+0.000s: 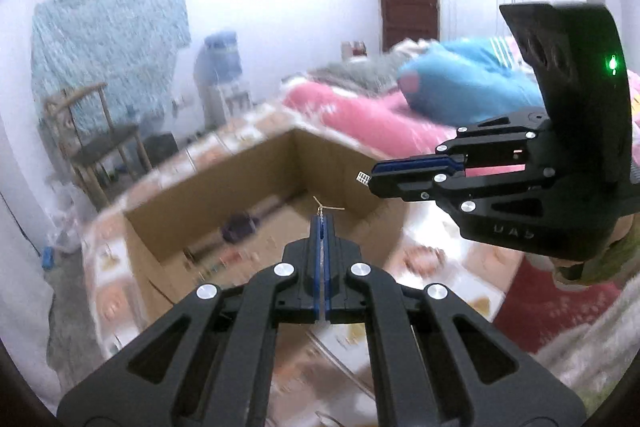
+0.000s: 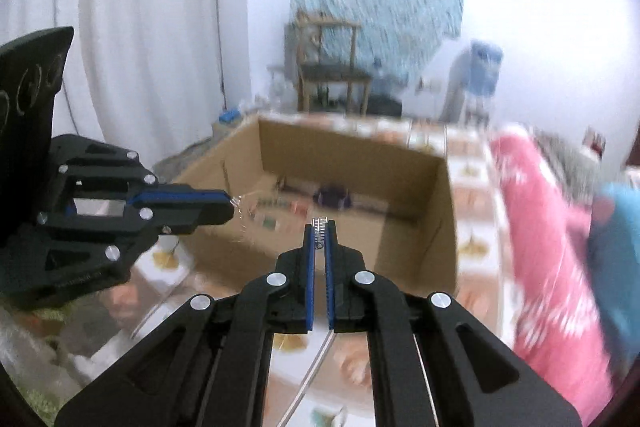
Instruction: Organize jewelry
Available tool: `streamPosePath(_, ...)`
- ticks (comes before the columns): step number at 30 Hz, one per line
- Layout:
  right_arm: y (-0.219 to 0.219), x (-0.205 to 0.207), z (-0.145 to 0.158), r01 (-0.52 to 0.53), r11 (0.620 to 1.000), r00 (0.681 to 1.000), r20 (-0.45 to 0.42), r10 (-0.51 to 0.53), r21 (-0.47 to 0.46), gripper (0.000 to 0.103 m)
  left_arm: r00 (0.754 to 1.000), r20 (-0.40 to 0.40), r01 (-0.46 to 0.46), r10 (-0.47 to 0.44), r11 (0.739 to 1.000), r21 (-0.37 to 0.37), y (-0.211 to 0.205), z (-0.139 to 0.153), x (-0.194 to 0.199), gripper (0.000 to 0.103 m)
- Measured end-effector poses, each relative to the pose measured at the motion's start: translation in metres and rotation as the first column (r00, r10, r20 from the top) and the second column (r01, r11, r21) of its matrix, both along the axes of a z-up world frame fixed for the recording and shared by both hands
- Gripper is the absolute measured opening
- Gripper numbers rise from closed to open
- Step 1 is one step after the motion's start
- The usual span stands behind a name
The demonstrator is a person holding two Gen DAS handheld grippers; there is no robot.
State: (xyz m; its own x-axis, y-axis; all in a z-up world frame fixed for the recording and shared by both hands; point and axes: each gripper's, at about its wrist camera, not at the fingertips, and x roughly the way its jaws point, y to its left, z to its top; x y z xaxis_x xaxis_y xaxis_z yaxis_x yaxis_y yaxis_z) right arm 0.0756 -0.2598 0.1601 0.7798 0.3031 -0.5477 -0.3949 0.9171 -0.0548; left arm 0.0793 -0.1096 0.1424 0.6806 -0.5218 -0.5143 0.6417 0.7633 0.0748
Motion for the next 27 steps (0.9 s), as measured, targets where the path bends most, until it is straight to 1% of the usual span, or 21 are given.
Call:
streamPosePath(1, 0.000, 0.006, 0.003, -0.006, 1.000, 1.000, 0.006, 0.006, -0.002, 0.005, 1.000, 0.003, -0.001, 0.001, 1.000, -0.004, 0.000, 0.003, 0.005, 0.001)
streamPosePath(3, -0.003, 0.028, 0.006, -0.033, 0.999, 0.999, -0.004, 0.034, 0.005, 0.005, 1.000, -0.020, 0.003, -0.003, 1.000, -0.004, -0.001, 0.003, 0.022, 0.001)
streamPosePath(5, -0.006, 0.053, 0.003, -0.055, 0.998, 0.997, -0.044, 0.055, 0.004, 0.005, 0.995, -0.102, 0.008, -0.007, 1.000, 0.007, -0.006, -0.005, 0.049, 0.001)
streamPosePath(6, -0.007, 0.064, 0.002, -0.060, 0.998, 0.996, -0.063, 0.060, 0.005, 0.005, 0.988, -0.155, 0.009, -0.007, 1.000, 0.011, -0.008, -0.011, 0.063, 0.001)
streamPosePath(7, -0.009, 0.082, -0.002, -0.070, 0.997, 0.992, -0.102, 0.071, 0.008, 0.005, 0.980, -0.198, 0.018, -0.015, 1.000, 0.012, -0.010, -0.014, 0.074, 0.001)
streamPosePath(9, -0.006, 0.107, -0.011, -0.096, 0.995, 0.981, -0.167, 0.095, 0.003, 0.005, 0.948, -0.318, 0.025, -0.020, 1.000, 0.010, -0.016, -0.026, 0.102, 0.001)
streamPosePath(10, -0.006, 0.126, -0.020, -0.111, 0.994, 0.967, -0.231, 0.108, -0.002, 0.005, 0.932, -0.361, 0.033, -0.031, 0.999, 0.000, -0.017, -0.031, 0.111, 0.001)
streamPosePath(11, -0.005, 0.137, -0.026, -0.123, 0.992, 0.953, -0.278, 0.117, -0.003, 0.005, 0.909, -0.415, 0.034, -0.038, 0.999, -0.017, -0.017, -0.036, 0.122, 0.001)
streamPosePath(12, -0.005, 0.145, -0.030, -0.129, 0.992, 0.943, -0.310, 0.122, -0.003, 0.005, 0.879, -0.476, 0.018, -0.030, 0.999, -0.030, -0.018, -0.043, 0.138, 0.001)
streamPosePath(13, -0.004, 0.160, -0.039, -0.143, 0.990, 0.921, -0.366, 0.131, -0.004, 0.005, 0.857, -0.513, 0.018, -0.036, 0.999, -0.041, -0.020, -0.049, 0.148, 0.001)
streamPosePath(14, -0.002, 0.168, -0.047, -0.150, 0.989, 0.904, -0.407, 0.134, -0.006, 0.005, 0.823, -0.566, 0.015, -0.047, 0.998, -0.060, -0.022, -0.055, 0.160, 0.001)
streamPosePath(15, -0.002, 0.175, -0.053, -0.147, 0.989, 0.890, -0.438, 0.129, -0.009, 0.005, 0.795, -0.605, 0.005, -0.048, 0.997, -0.072, -0.023, -0.061, 0.170, 0.001)
streamPosePath(17, 0.000, 0.192, -0.068, -0.145, 0.989, 0.848, -0.518, 0.115, -0.018, 0.005, 0.749, -0.660, 0.004, -0.063, 0.996, -0.090, -0.026, -0.070, 0.180, 0.001)
streamPosePath(18, 0.000, 0.196, -0.072, -0.141, 0.990, 0.837, -0.537, 0.107, -0.022, 0.005, 0.716, -0.694, 0.005, -0.071, 0.995, -0.096, -0.030, -0.075, 0.187, 0.001)
streamPosePath(20, 0.001, 0.202, -0.079, -0.137, 0.989, 0.824, -0.560, 0.081, -0.058, 0.005, 0.677, -0.731, 0.009, -0.080, 0.995, -0.101, -0.035, -0.085, 0.194, 0.001)
streamPosePath(21, 0.002, 0.202, -0.080, -0.136, 0.989, 0.823, -0.562, 0.075, -0.066, 0.005, 0.660, -0.747, 0.008, -0.075, 0.996, -0.093, -0.039, -0.091, 0.196, 0.001)
streamPosePath(24, 0.002, 0.208, -0.085, -0.137, 0.987, 0.817, -0.572, 0.067, -0.080, 0.005, 0.624, -0.778, 0.001, -0.074, 0.996, -0.093, -0.043, -0.099, 0.205, 0.001)
streamPosePath(26, 0.001, 0.210, -0.087, -0.131, 0.989, 0.812, -0.581, 0.064, -0.073, 0.005, 0.613, -0.788, -0.008, -0.062, 0.996, -0.085, -0.045, -0.103, 0.209, 0.001)
streamPosePath(27, 0.000, 0.213, -0.087, -0.127, 0.990, 0.811, -0.582, 0.064, -0.067, 0.005, 0.610, -0.790, -0.015, -0.060, 0.996, -0.088, -0.045, -0.104, 0.211, 0.005)
